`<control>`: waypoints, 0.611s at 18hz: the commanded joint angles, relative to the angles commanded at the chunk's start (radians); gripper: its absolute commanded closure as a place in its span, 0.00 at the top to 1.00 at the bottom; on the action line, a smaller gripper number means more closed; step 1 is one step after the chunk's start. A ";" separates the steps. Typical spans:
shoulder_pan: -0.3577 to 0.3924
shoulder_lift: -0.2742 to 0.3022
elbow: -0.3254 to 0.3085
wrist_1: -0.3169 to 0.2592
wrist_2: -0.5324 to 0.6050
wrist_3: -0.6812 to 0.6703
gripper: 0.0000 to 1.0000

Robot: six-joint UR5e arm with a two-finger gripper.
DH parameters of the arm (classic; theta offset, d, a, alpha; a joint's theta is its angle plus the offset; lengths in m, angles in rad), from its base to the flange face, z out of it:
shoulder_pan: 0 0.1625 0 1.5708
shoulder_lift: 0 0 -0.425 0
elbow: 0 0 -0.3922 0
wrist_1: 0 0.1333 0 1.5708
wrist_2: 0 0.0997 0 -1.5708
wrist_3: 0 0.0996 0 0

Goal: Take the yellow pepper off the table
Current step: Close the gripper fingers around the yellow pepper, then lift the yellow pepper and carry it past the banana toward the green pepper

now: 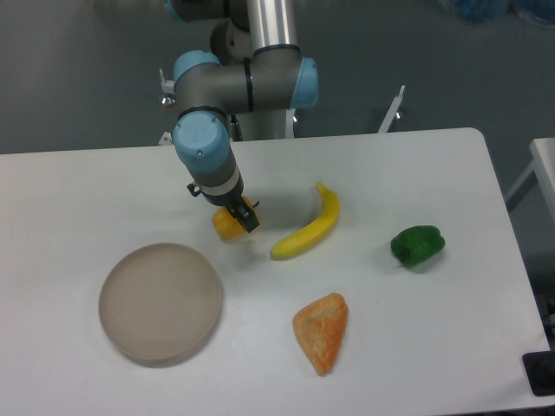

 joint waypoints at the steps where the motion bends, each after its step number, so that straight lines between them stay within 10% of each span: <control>1: 0.000 0.000 -0.002 -0.002 -0.002 0.000 1.00; 4: -0.002 0.002 -0.009 0.000 -0.002 0.003 1.00; 11: 0.000 0.003 -0.011 0.012 -0.003 0.008 0.60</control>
